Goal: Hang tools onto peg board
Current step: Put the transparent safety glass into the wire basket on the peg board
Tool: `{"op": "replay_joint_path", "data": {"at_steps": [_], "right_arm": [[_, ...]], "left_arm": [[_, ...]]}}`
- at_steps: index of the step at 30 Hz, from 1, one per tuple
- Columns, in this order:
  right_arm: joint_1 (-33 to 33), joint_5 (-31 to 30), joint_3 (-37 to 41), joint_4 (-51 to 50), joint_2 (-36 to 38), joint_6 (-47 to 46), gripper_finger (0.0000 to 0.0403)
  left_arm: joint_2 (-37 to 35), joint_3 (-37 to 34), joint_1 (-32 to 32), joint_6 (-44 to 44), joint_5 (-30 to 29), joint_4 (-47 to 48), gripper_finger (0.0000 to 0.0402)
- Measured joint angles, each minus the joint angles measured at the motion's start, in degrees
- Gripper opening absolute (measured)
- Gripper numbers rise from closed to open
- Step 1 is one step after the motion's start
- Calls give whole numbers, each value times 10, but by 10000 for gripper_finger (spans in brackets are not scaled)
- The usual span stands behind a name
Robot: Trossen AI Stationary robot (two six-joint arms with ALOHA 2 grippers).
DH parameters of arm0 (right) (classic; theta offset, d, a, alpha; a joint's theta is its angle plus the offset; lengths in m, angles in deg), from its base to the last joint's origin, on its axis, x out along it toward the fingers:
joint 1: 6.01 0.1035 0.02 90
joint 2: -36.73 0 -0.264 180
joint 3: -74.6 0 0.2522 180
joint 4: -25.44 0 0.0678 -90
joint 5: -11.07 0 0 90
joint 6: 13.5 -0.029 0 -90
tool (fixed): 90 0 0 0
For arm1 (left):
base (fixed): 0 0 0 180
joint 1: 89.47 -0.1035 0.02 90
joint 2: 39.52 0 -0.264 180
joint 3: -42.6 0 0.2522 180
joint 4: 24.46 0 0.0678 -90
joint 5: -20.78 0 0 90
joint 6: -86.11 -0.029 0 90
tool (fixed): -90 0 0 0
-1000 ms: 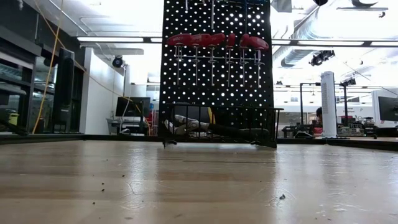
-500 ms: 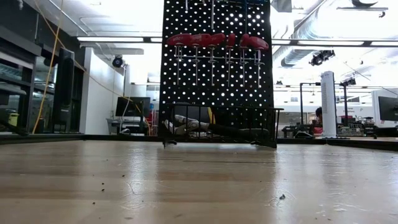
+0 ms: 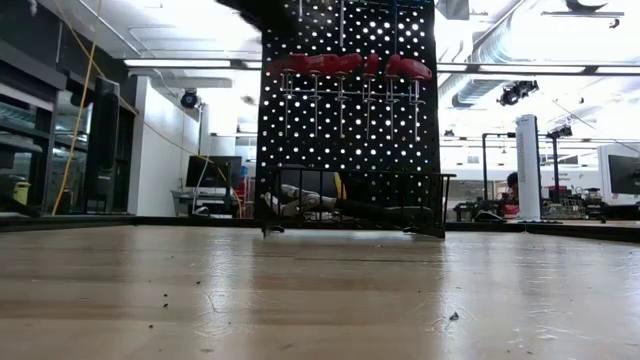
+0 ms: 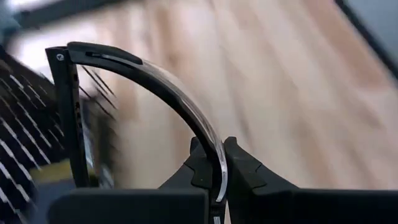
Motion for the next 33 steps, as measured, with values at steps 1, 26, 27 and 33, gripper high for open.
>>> {"op": "replay_joint_path", "data": {"at_steps": [1, 26, 27, 33], "right_arm": [[0, -4, 0, 0, 0, 0, 124], [-1, -21, 0, 3, 0, 10, 124], [-1, -21, 0, 3, 0, 13, 124], [-1, -21, 0, 2, 0, 19, 124]], "left_arm": [[21, 14, -17, -20, 0, -25, 7], [354, 283, -169, -219, -90, -53, 20], [354, 283, -170, -216, -94, -46, 28], [354, 283, -170, -210, -94, -41, 82]]}}
